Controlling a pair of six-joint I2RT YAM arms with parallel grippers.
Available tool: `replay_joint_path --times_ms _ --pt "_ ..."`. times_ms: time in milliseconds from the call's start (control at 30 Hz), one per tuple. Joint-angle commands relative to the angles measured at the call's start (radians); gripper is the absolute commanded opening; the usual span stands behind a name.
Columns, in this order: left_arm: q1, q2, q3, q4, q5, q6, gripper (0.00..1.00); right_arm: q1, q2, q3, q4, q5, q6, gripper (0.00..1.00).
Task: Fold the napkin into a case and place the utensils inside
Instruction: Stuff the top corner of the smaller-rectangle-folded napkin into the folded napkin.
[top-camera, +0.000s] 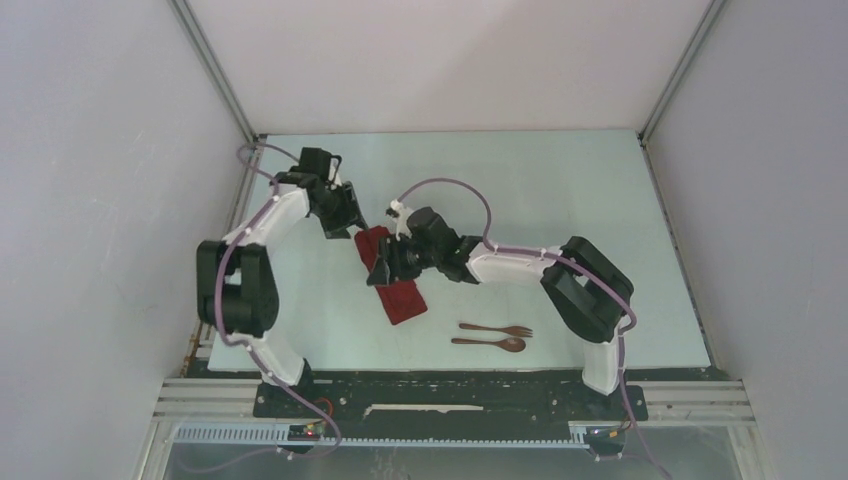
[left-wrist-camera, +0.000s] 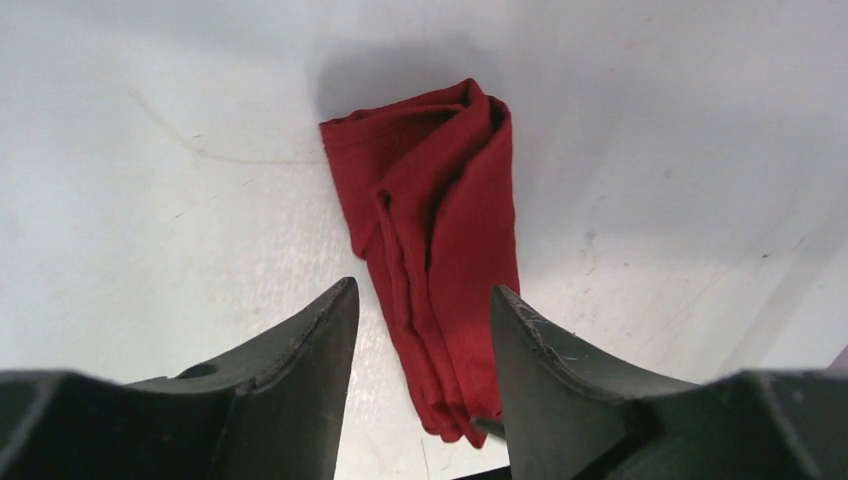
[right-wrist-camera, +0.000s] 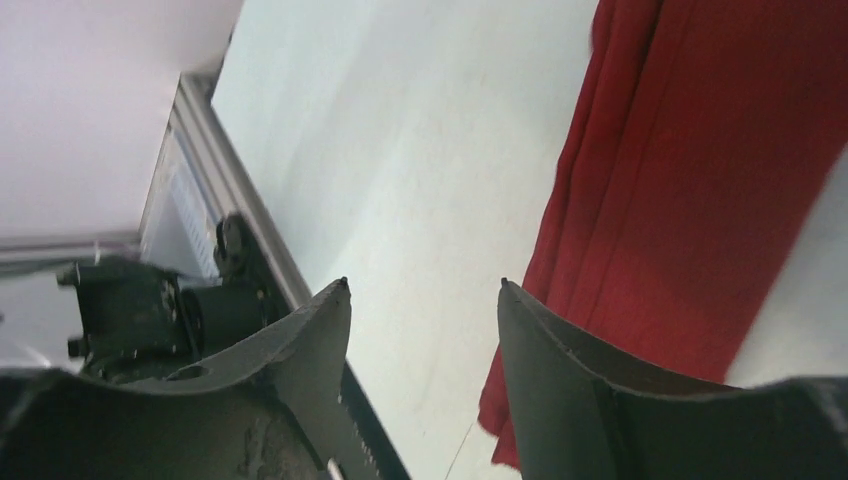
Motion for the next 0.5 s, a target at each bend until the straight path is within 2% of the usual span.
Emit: replay_joint_path --times_ms 0,167,300,467 --pt "0.028 -0.224 -0.012 -0.06 -0.145 0.056 0.59 -0.035 0.016 0.146 -0.112 0.143 -0.09 0.65" --pt "0.094 -0.415 -0.15 -0.004 -0.167 0.008 0.61 -0.058 0.161 0.383 -0.262 0.22 -0.101 0.66" --pt "0.117 -0.501 -0.221 0.003 -0.154 0.009 0.61 -0.044 0.279 0.569 -0.388 0.289 -0.1 0.6" --pt "0.117 -0.568 -0.29 0.015 -0.123 0.017 0.61 -0.029 0.33 0.663 -0.461 0.376 -0.085 0.58"
